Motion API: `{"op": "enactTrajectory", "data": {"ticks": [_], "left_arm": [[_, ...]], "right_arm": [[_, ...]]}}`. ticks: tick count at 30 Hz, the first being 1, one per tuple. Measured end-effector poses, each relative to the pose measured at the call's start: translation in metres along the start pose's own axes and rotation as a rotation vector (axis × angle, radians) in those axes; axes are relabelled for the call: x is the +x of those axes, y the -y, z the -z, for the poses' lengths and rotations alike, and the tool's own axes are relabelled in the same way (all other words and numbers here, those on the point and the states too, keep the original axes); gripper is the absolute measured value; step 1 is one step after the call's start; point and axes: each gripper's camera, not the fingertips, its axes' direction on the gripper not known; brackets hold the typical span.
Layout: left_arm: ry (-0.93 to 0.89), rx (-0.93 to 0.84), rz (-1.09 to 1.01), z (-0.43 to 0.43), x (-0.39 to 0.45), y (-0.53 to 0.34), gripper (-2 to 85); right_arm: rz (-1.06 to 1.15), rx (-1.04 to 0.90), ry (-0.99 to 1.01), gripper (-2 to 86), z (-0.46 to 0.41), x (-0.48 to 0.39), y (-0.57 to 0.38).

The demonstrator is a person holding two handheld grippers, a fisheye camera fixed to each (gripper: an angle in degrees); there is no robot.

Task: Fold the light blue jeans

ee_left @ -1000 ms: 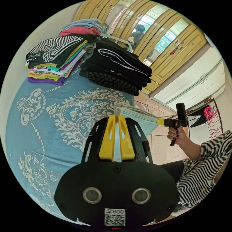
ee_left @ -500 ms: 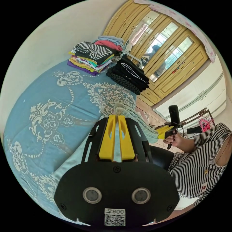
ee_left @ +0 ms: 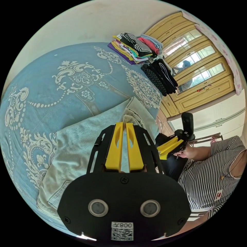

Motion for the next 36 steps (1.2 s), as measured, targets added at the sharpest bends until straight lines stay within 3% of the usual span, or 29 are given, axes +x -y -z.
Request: {"op": "enactTrajectory", "data": {"ticks": [6, 12, 19, 22, 25, 30, 36], "left_arm": [[-0.010, -0.003, 0.031, -0.005, -0.033, -0.026, 1.6], [0.098, -0.017, 0.179, -0.006, -0.067, -0.063, 0.5], [-0.038, 0.147, 0.225, -0.009, -0.061, -0.109, 0.6], [-0.070, 0.132, 0.189, -0.028, -0.045, -0.112, 0.5], [0.079, 0.035, 0.219, -0.050, -0.042, -0.115, 0.3], [0.114, 0.015, 0.252, -0.064, -0.051, -0.127, 0.1], [0.229, 0.050, 0.219, -0.073, -0.037, -0.127, 0.1]], "right_arm": [[0.010, -0.093, -0.034, 5.0, -0.045, 0.010, 0.023], [0.002, -0.213, -0.081, 5.8, -0.099, 0.026, 0.040], [0.067, -0.269, -0.089, 6.2, -0.127, 0.020, 0.052], [0.116, -0.307, -0.069, 4.7, -0.132, 0.008, 0.059], [0.182, -0.322, -0.035, 2.5, -0.132, -0.010, 0.067], [0.173, -0.191, -0.257, 0.5, -0.117, -0.008, 0.094], [0.111, -0.253, -0.407, 0.2, -0.150, 0.011, 0.107]]}}
